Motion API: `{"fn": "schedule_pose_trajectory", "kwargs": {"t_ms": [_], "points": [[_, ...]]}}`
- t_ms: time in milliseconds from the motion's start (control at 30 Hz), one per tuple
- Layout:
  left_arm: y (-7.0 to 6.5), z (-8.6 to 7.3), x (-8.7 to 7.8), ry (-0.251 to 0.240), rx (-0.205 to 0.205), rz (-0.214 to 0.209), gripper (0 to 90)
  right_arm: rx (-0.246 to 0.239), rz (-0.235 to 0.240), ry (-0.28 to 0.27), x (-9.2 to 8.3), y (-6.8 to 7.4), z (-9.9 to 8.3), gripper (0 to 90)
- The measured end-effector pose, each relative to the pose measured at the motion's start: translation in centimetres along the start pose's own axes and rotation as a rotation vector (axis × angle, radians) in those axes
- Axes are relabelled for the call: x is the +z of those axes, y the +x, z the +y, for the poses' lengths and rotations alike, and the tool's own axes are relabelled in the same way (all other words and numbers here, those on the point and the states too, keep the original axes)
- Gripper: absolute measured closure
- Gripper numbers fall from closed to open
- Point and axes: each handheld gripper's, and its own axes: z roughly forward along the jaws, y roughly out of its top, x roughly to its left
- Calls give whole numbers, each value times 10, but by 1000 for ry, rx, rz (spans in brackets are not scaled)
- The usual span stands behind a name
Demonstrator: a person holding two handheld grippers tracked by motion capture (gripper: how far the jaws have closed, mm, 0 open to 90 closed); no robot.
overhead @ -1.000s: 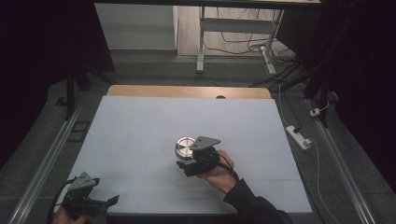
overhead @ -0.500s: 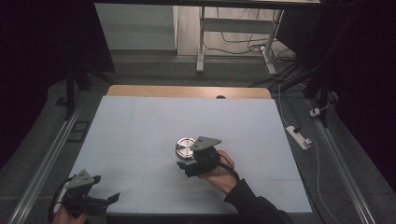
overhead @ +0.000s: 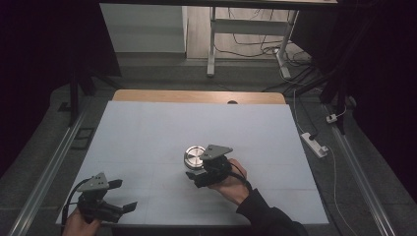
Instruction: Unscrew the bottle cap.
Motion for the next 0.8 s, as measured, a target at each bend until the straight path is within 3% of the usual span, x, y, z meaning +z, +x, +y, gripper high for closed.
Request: {"fn": "schedule_pose_trajectory", "kwargs": {"t_ms": [267,600,800], "points": [[1,19,11,-43,52,-27,0,-1,10,-6,-1,1,1,152],[-2,51,28,-23,103,-59,0,-8,21,-11,-1,2,1,152],[-4,71,41,13,160,-47,0,-12,26,-12,-2,2,1,152]]}}
